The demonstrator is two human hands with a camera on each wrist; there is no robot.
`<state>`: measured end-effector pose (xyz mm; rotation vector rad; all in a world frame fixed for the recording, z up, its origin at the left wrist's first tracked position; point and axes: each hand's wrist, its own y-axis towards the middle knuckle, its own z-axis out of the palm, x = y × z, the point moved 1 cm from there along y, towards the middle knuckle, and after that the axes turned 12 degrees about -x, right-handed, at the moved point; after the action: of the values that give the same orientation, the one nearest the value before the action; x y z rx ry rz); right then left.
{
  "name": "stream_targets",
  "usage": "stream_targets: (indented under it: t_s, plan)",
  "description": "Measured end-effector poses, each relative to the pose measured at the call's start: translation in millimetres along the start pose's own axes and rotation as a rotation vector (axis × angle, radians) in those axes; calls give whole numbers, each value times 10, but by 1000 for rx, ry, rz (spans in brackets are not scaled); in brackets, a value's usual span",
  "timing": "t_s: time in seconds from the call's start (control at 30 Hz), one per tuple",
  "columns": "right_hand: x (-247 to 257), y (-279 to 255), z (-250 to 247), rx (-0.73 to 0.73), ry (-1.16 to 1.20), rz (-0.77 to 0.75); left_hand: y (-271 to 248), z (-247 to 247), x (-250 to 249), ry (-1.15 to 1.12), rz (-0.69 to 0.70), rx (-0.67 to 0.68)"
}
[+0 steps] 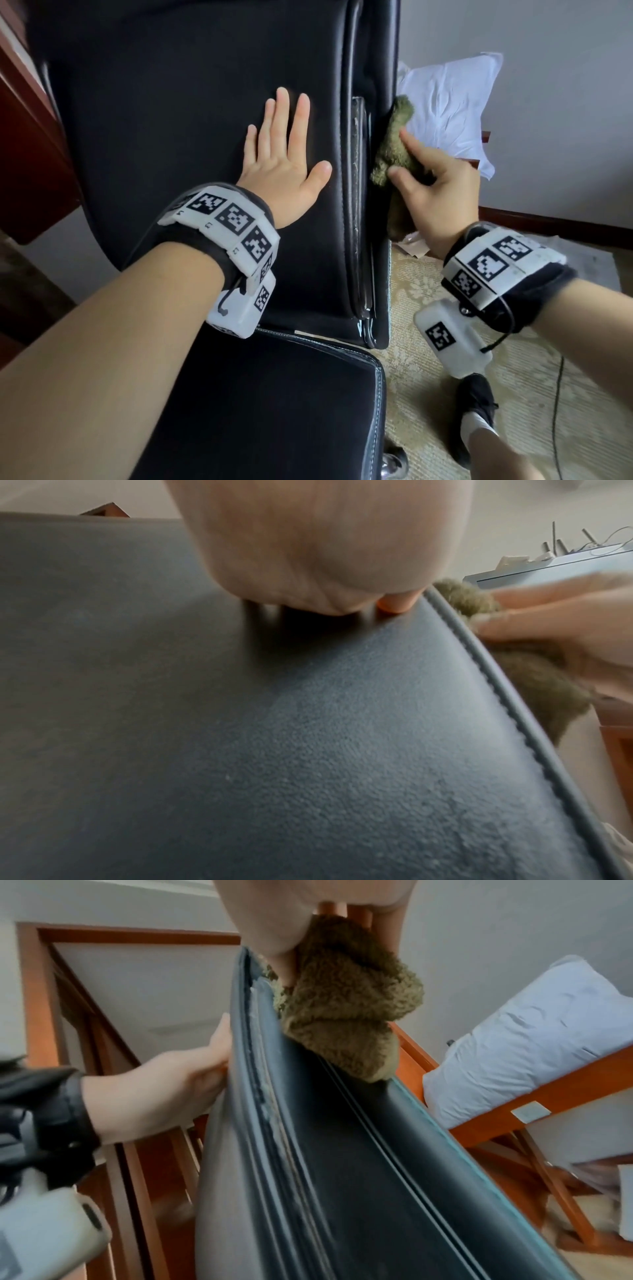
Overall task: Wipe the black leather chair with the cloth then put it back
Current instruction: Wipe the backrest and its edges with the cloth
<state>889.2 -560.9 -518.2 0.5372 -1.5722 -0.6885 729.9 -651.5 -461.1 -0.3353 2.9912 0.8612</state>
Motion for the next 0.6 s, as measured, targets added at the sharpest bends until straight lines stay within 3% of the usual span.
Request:
stream_targets:
  t_s: [0.13, 0.23, 0.37, 0.6]
  plan:
    - [254, 295, 26, -65, 69, 39, 10, -18, 4, 3, -3, 7]
    - [320, 378, 85, -37, -40, -8, 24, -26, 15, 3, -1, 16]
    - [124, 136, 92, -13, -119, -107, 22, -14, 6, 3, -2, 30]
    - [-132, -238, 53, 13, -76, -42, 9, -6, 5, 8, -7, 17]
